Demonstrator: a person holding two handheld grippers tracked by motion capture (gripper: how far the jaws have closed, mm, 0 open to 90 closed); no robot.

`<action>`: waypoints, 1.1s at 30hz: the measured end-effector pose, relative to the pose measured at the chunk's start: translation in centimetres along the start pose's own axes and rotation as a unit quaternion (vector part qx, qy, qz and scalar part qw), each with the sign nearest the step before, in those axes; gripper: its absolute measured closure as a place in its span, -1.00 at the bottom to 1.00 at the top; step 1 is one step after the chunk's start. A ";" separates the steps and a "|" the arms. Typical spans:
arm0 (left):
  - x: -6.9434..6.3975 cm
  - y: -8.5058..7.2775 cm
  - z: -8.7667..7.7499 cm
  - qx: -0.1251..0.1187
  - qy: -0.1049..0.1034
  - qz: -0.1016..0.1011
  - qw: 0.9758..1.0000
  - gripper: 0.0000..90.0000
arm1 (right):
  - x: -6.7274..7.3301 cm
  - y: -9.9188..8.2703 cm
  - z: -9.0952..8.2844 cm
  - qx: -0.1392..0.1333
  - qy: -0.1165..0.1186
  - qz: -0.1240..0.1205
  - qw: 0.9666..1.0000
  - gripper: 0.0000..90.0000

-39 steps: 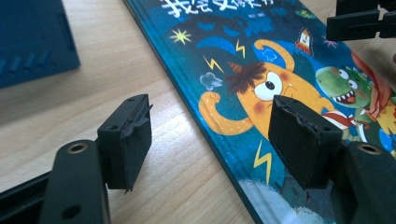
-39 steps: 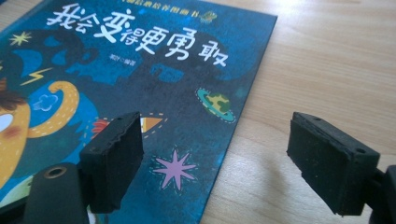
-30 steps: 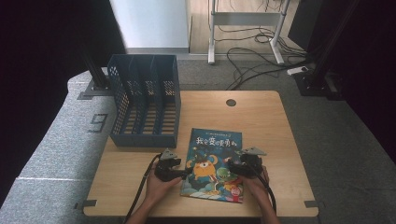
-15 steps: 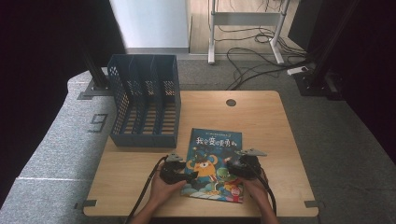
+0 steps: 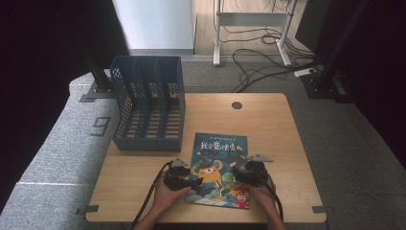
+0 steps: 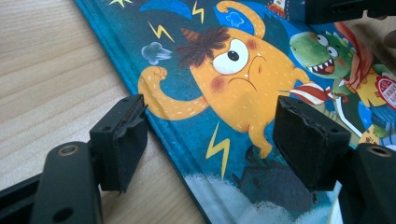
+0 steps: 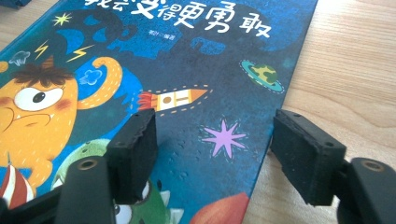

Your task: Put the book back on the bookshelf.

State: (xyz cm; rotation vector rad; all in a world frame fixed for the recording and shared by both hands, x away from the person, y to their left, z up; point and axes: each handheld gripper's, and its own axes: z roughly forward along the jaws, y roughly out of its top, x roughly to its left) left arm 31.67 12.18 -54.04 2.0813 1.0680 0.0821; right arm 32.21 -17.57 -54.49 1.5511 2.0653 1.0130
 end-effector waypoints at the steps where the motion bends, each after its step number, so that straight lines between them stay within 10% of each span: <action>1: -0.1 -0.1 0.0 0.000 0.001 0.000 1.000 -0.40 | 0.1 0.0 -0.1 0.000 -0.002 -0.003 1.000 -0.27; 33: 0.1 -0.6 -0.6 0.001 -0.002 -0.004 1.000 -0.44 | -0.7 1.1 0.0 0.022 0.032 -0.011 0.999 -0.31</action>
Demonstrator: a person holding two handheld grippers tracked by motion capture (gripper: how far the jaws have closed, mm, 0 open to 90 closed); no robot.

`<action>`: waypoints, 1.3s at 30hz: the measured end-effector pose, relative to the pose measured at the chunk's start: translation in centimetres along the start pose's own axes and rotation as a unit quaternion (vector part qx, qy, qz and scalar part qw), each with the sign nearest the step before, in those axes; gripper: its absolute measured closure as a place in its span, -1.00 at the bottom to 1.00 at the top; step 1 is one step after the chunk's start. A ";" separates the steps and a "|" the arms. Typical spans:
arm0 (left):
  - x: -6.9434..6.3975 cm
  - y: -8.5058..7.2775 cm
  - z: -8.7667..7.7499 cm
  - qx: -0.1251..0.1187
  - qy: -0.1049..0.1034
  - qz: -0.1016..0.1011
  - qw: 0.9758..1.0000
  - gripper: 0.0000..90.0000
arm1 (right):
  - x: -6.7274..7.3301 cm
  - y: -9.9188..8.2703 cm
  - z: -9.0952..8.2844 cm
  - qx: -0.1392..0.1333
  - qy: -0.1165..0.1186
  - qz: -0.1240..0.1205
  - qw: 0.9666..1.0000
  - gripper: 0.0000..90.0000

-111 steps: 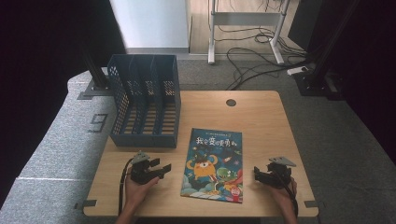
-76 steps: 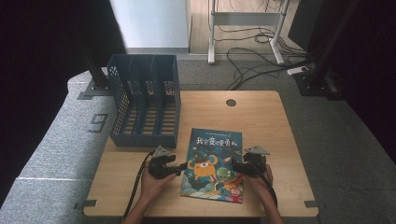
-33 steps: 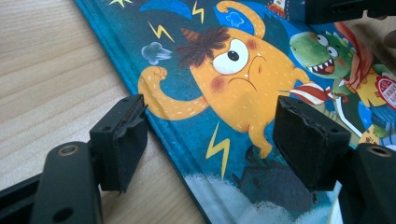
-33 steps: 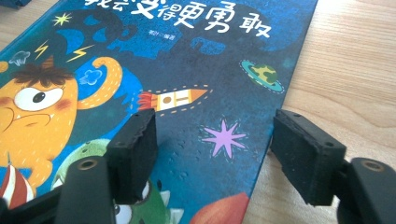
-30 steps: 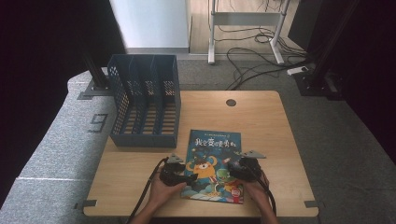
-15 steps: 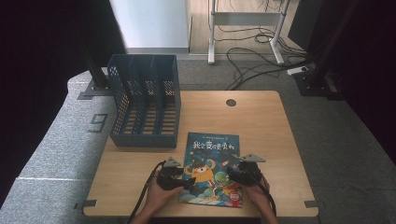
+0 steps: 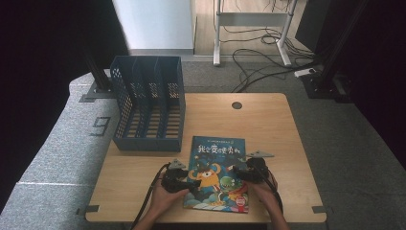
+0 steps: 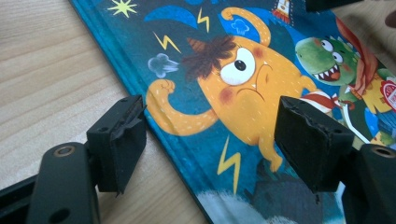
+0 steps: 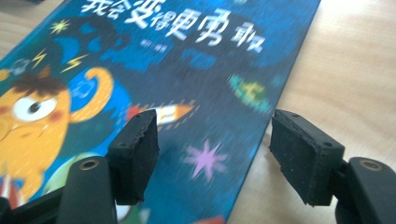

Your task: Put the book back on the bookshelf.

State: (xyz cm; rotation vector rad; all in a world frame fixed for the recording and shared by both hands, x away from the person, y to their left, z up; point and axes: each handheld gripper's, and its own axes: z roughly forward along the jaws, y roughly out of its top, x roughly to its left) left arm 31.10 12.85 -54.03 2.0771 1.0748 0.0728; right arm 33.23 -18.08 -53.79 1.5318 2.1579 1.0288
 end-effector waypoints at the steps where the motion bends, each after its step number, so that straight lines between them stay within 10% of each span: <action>1: 0.0 0.0 0.0 0.000 -0.001 -0.001 1.000 -0.44 | -0.2 0.3 0.1 -0.001 -0.002 0.001 1.000 -0.32; 20: 0.1 0.3 0.2 0.000 0.001 0.001 1.000 -0.47 | -2.3 6.5 4.2 0.038 -0.010 0.032 0.999 -0.33; 39: 0.1 0.4 0.3 -0.001 0.002 0.000 1.000 -0.49 | -3.6 7.0 5.7 0.044 -0.008 0.060 0.997 -0.34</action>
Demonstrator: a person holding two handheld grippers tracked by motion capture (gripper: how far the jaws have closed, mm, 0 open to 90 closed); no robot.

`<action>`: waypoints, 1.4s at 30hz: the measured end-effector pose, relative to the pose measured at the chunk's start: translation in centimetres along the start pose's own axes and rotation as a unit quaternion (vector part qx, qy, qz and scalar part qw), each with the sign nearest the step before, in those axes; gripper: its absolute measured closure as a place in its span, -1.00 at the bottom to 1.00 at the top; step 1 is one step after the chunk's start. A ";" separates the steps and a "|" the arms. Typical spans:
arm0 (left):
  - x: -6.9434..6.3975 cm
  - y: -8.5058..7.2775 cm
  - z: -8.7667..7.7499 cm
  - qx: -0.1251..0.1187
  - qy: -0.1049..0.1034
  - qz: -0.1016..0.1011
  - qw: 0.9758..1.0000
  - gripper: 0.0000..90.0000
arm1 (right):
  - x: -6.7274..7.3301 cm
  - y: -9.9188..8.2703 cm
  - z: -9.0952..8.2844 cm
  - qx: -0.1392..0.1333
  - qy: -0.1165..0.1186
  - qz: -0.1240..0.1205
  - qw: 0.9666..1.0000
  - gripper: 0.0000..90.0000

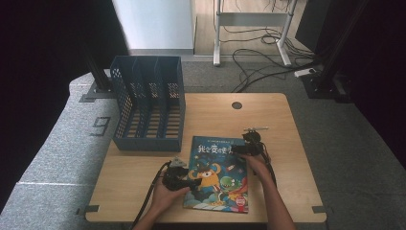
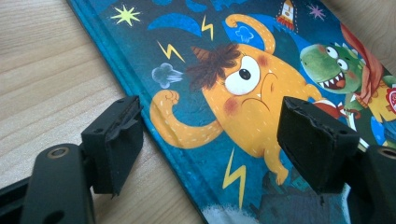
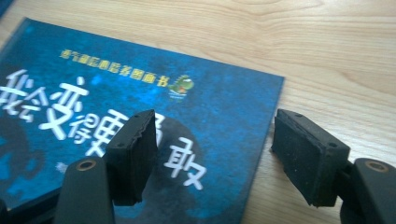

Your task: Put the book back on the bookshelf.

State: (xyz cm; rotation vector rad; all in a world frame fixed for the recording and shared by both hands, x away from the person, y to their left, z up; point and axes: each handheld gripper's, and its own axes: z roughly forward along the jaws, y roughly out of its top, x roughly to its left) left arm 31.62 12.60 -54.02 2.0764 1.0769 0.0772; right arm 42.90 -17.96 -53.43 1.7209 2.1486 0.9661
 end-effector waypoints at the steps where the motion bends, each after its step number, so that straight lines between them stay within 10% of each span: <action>1: 0.0 0.0 0.0 0.000 -0.001 0.000 1.000 -0.49 | -0.1 0.0 0.0 -0.002 0.000 0.002 1.000 -0.32; 12: 0.2 0.1 0.1 -0.001 0.002 -0.001 1.000 -0.45 | -0.8 1.1 -0.7 0.007 0.028 0.037 0.999 -0.19; 14: 0.2 0.1 0.1 -0.001 0.002 -0.001 1.000 -0.45 | -0.5 1.5 -0.9 0.002 0.074 0.046 0.996 -0.17; 19: 0.3 0.1 0.0 0.001 -0.001 0.001 1.000 -0.45 | 0.6 2.4 -0.7 0.023 0.012 0.025 0.999 -0.27; 42: 0.4 0.2 0.1 -0.001 -0.003 -0.002 1.000 -0.46 | -0.7 2.2 0.7 0.035 0.004 0.052 0.998 -0.29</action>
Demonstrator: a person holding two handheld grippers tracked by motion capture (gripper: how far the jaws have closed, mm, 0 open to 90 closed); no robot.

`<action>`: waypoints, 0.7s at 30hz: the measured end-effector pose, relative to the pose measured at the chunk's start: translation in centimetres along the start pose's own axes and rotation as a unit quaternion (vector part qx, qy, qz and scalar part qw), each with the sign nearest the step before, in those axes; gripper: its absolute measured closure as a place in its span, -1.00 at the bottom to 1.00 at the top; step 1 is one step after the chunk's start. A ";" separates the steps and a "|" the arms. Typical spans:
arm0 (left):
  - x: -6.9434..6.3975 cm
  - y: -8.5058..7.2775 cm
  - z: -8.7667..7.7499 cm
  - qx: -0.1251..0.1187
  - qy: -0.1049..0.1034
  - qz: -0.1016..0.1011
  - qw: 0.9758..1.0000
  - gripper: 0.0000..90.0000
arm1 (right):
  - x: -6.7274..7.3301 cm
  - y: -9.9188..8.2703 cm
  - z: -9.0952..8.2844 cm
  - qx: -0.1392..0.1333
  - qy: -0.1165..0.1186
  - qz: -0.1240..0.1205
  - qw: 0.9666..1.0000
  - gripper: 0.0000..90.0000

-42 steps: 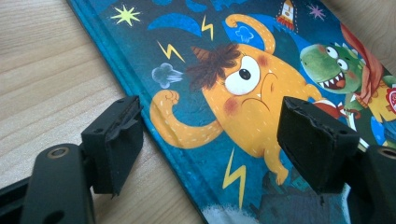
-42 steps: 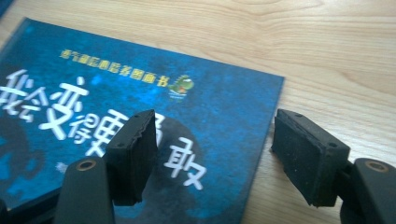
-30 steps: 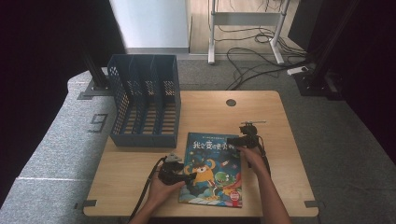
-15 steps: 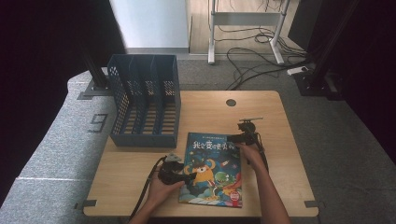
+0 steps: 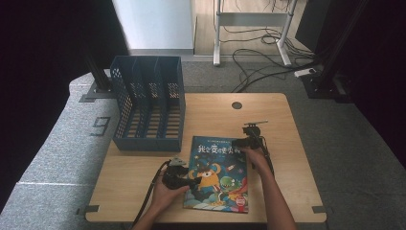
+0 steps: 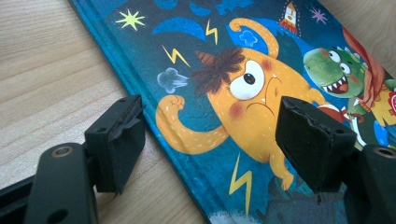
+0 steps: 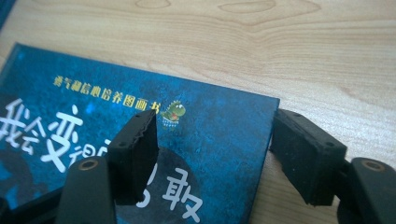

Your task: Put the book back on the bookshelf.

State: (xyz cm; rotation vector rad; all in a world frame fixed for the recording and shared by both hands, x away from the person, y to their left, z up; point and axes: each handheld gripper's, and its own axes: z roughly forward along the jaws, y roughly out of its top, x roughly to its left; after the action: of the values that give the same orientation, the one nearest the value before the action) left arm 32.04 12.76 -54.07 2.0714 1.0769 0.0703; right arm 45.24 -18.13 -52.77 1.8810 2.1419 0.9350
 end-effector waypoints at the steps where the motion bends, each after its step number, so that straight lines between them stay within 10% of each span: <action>1: 0.0 0.0 0.0 0.000 0.000 0.000 1.000 -0.46 | -0.2 0.0 -0.1 0.000 0.008 0.008 1.000 -0.27; 12: 0.0 0.0 0.1 -0.003 0.002 0.003 1.000 -0.46 | -1.2 0.2 -1.1 -0.004 0.055 0.035 0.998 -0.16; 15: 0.1 0.0 0.1 -0.005 -0.002 0.001 1.000 -0.45 | -1.1 0.3 -1.2 -0.007 0.130 0.049 0.990 -0.09; 17: 0.2 0.0 0.1 -0.005 -0.004 0.001 1.000 -0.45 | 0.0 0.4 -1.4 -0.026 0.060 0.009 0.998 -0.11; 21: 0.1 0.0 0.1 -0.005 -0.002 0.001 1.000 -0.44 | 0.0 1.0 -1.0 -0.021 0.041 -0.005 0.999 -0.16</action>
State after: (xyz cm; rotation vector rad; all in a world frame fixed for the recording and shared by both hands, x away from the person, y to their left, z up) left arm 32.17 12.78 -54.18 2.0627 1.0684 0.0723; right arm 45.60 -18.48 -51.46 1.8425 2.1559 1.0655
